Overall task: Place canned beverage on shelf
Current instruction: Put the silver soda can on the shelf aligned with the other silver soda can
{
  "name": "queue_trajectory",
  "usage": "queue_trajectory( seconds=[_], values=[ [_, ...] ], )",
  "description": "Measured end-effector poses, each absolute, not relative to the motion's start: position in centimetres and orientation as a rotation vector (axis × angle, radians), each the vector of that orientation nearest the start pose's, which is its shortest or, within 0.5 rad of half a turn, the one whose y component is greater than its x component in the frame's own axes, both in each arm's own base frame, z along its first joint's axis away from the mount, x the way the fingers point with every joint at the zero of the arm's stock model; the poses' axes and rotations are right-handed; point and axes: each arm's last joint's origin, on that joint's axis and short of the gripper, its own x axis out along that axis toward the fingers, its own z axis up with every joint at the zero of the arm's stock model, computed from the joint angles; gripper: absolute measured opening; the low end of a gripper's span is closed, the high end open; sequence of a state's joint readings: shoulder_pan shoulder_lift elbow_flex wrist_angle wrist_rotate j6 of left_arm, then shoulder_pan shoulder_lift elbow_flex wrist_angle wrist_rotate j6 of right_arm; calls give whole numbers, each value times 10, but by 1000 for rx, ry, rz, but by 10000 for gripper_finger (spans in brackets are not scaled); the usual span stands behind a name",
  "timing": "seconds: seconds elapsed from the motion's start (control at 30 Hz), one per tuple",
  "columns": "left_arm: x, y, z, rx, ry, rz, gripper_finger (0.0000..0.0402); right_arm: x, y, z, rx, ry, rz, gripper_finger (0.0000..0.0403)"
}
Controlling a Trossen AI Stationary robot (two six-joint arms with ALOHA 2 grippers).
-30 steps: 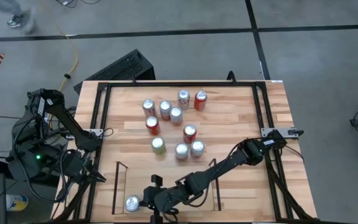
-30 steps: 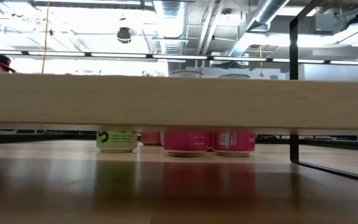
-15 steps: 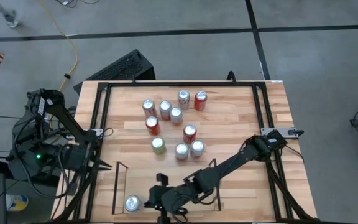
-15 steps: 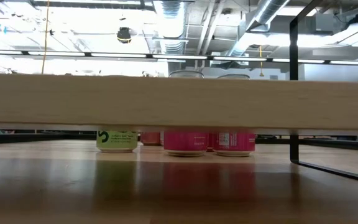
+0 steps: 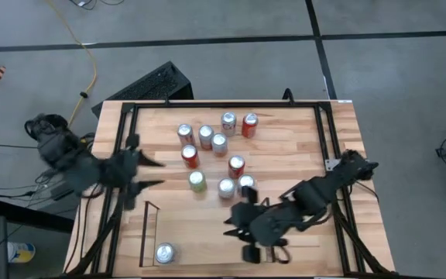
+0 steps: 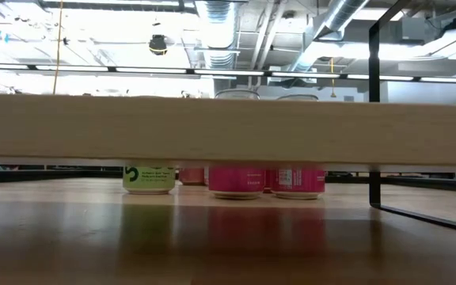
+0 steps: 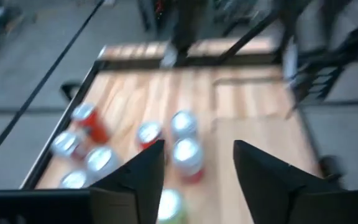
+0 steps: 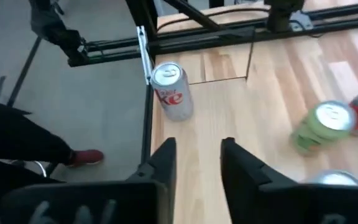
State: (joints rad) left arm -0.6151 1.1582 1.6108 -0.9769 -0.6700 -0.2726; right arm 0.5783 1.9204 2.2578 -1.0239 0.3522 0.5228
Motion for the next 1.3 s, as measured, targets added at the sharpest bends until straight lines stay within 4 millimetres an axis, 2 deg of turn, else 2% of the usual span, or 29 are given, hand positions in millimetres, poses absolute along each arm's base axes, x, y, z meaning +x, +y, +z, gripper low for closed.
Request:
queue_trajectory(
  seconds=[0.1,0.23,0.53,0.67,0.8,0.93,1.1,1.3],
  values=[
    [175,-68,452,69,519,178,199,315,202,441,159,655,18,132],
    [189,-34,444,97,626,293,216,300,201,445,114,667,-24,149],
    [221,46,426,-31,702,737,225,297,194,430,123,796,-137,147],
    [239,81,402,-165,834,801,226,297,192,428,154,809,-170,144],
    [255,108,374,-244,971,900,226,295,194,429,159,790,-192,144],
    [275,123,349,-279,1044,963,226,294,194,428,180,786,-221,144],
    [297,129,319,-306,1137,960,226,293,192,427,196,789,-254,144],
    [304,131,303,-305,1217,903,228,290,194,427,181,782,-278,144]
  ],
)
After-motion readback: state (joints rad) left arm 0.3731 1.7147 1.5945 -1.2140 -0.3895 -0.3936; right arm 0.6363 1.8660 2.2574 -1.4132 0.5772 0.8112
